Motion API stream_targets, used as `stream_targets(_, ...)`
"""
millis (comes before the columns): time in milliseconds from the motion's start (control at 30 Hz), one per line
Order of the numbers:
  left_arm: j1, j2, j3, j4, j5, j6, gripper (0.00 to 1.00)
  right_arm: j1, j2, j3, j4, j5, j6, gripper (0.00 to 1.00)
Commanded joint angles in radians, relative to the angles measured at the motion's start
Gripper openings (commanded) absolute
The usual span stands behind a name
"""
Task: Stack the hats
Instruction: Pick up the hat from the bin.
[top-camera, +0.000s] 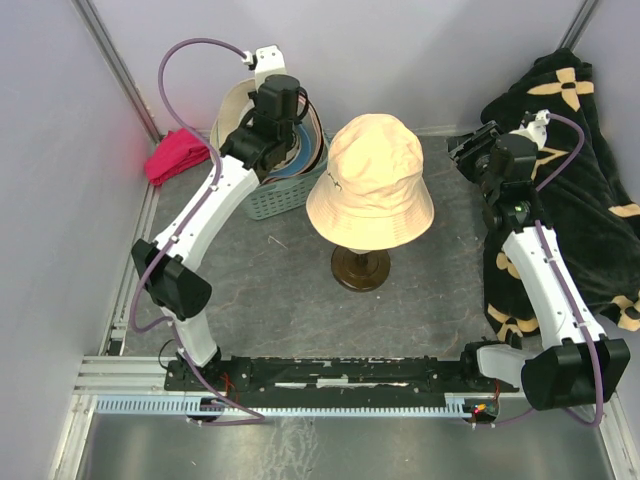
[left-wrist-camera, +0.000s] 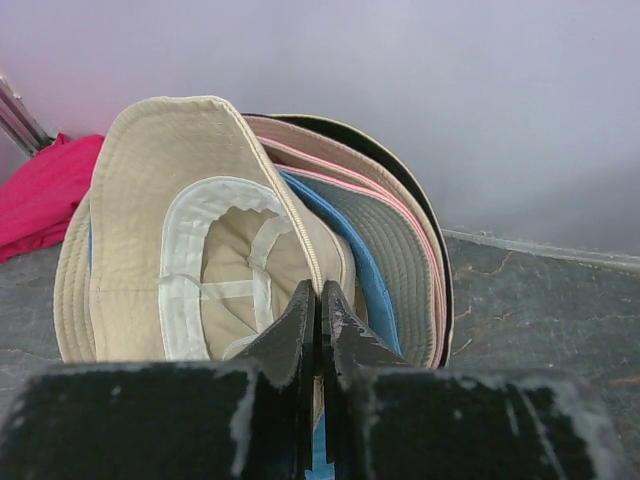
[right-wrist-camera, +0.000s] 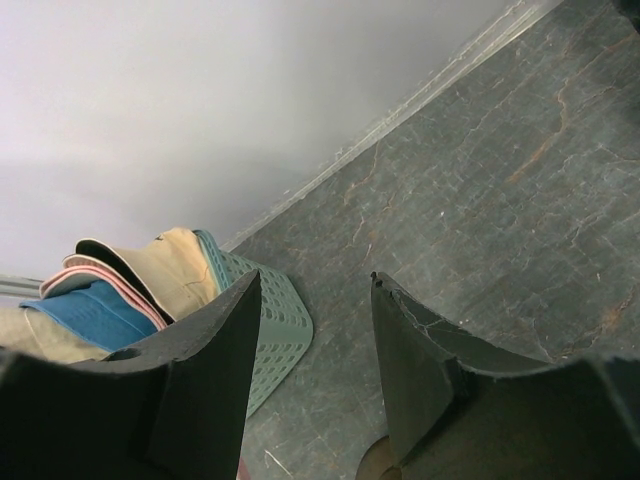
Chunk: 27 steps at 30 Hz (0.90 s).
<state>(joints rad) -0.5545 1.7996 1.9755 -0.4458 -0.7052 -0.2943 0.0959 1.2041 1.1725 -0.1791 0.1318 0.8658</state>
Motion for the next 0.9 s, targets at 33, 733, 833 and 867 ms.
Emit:
stream_targets(33, 0.014, -0.07, 0.05, 0.084, -0.025, -0.014, 0.03, -0.002, -0.035, 0.043, 0.046, -0.008, -0.021, 0.56)
stream_targets(733, 0.031, -0.129, 0.113, 0.17, -0.043, -0.009, 0.03, -0.004, -0.052, 0.09, 0.049, -0.02, -0.036, 0.56)
stream_targets(833, 0.03, -0.123, 0.129, 0.195, -0.067, 0.007, 0.03, -0.003, -0.049, 0.11, 0.06, -0.04, -0.046, 0.56)
stream_targets(867, 0.031, -0.121, 0.138, 0.201, -0.072, 0.013, 0.03, -0.002, -0.049, 0.117, 0.061, -0.048, -0.051, 0.56)
